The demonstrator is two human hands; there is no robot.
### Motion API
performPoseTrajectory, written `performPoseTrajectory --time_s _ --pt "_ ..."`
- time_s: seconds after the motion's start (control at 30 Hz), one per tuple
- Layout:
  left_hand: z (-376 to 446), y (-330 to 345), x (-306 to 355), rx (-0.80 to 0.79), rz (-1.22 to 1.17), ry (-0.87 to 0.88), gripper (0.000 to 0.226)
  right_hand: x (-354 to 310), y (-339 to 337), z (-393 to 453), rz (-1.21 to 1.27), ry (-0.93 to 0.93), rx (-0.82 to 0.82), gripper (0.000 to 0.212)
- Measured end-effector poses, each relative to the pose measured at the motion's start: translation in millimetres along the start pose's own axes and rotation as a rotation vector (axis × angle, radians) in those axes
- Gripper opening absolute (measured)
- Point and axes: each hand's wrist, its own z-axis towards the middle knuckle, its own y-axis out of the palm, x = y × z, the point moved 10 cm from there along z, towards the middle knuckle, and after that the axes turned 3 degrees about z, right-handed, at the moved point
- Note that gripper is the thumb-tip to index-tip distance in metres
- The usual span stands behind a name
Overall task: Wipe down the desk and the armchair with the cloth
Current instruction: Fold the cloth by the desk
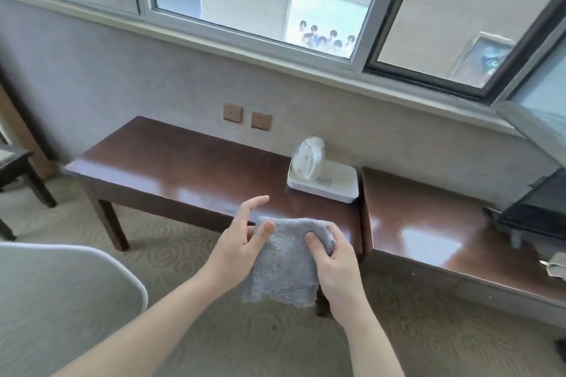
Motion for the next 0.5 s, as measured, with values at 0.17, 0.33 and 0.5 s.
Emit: performPoseTrajectory --time_s 0.17,0.33,0.5 --pt "53.3 54.7 -11.7 -0.272 0.162 0.048 0.044 11.7 -55.4 50.0 0.011 -0.035 0.233 0.035" --pt "145.6 77.1 -43.2 -0.202 0.181 -0.054 0.022 50.1 -75.6 104.5 0.012 0.149 0.137 0.056" --pt "222.6 128.9 -85.1 -0.464 0.207 -0.179 0.052 87.2 -94.5 170.8 -0.332 0.233 0.115 0.039"
